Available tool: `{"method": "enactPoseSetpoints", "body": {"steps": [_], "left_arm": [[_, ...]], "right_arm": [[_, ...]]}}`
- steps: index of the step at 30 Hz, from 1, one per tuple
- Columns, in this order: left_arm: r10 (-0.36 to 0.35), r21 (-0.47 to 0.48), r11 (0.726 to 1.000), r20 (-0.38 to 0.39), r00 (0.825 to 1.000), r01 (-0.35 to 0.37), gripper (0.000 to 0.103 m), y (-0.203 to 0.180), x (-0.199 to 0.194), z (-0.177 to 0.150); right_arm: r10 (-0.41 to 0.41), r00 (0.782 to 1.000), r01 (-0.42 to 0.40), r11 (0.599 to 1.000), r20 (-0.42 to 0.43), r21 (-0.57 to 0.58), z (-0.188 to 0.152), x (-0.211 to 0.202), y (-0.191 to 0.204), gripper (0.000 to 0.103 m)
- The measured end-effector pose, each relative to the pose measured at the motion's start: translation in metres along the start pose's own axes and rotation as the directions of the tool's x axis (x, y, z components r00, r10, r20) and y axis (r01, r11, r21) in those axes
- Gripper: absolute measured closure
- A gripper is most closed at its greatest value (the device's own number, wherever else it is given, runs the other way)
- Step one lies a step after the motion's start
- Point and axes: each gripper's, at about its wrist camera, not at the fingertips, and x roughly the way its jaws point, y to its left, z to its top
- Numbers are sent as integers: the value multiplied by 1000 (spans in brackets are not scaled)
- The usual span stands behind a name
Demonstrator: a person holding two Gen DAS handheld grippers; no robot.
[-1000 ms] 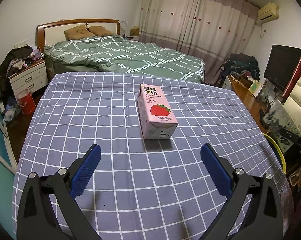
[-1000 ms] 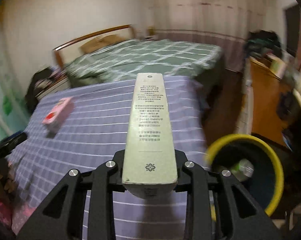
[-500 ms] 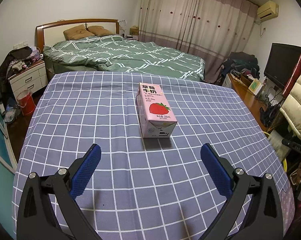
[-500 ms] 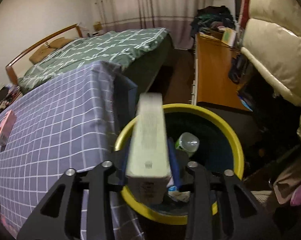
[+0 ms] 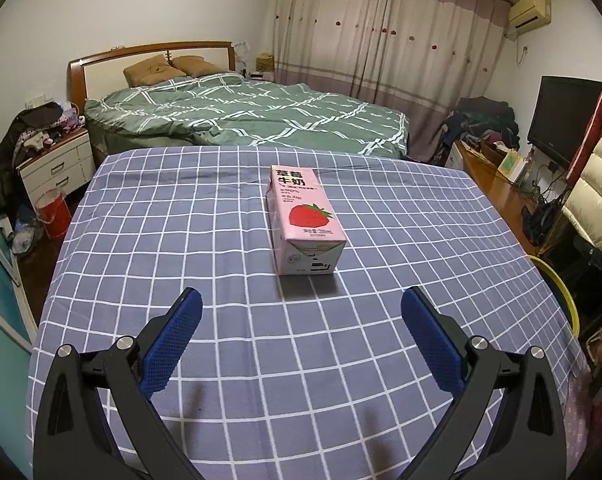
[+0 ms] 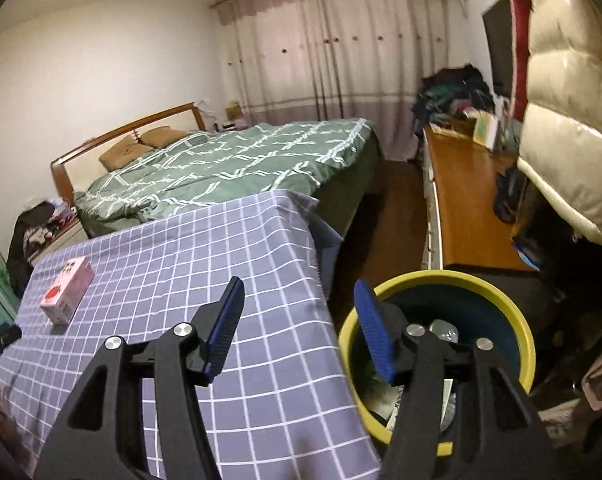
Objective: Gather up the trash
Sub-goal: 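Grasp the pink strawberry milk carton with the left gripper and lift it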
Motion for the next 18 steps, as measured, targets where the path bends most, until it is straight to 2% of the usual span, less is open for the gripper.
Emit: {"method": "enactPoseSetpoints", "body": {"steps": [6, 14, 16, 18], "left_arm": [[11, 9, 1000, -96, 995, -10, 5, -14, 24, 13], [67, 20, 998, -184, 981, -65, 5, -31, 78, 58], [96, 13, 995, -205, 974, -95, 5, -30, 94, 72], [129, -5, 991, -247, 960, -134, 5, -26, 112, 82]], "right_arm": [[-24, 999, 25, 999, 29, -33, -6, -1, 4, 48], [-47, 999, 45, 997, -18, -64, -11, 10, 10, 38], [-45, 999, 43, 998, -30, -53, -11, 12, 8, 37], [-43, 998, 41, 999, -41, -35, -12, 14, 4, 36]]}}
